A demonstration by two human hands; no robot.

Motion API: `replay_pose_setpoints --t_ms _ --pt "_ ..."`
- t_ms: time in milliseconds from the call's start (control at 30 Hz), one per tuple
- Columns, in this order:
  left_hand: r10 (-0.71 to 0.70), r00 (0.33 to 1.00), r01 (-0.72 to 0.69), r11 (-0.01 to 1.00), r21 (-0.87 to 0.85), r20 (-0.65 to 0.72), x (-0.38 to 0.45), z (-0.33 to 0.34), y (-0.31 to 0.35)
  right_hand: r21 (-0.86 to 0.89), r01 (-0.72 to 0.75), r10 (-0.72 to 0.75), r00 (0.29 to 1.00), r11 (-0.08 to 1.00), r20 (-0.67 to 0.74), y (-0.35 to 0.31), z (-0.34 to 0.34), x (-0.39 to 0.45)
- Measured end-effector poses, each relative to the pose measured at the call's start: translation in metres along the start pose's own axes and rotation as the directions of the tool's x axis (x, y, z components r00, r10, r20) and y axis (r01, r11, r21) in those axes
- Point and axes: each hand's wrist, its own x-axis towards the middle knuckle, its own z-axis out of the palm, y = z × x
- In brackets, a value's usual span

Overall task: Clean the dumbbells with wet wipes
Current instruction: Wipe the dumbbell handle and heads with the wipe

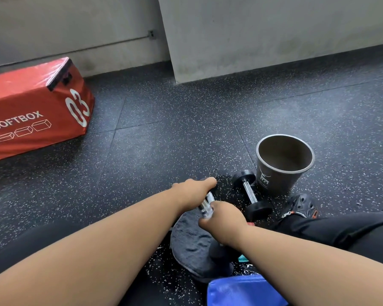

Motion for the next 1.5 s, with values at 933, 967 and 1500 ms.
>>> replay_pose_setpoints --t_ms 933,967,1500 --pt "0.116 0.972 -0.124 0.992 0.028 0.207 0.073 -0.022 -0.043 -0.073 -0.215 0.219 0.807 0.974 0.549 -0.011 -0.029 0.042" --pt "0.117 0.966 -0.129 0.991 0.035 0.232 0.069 -0.024 -0.038 -0.053 -0.202 0.197 0.804 0.978 0.561 -0.011 -0.032 0.042" --pt "-0.135 0.991 0.135 0.991 -0.015 -0.022 0.008 0.003 -0.010 0.214 0.029 -0.109 0.921 0.977 0.375 0.034 -0.046 -0.010"
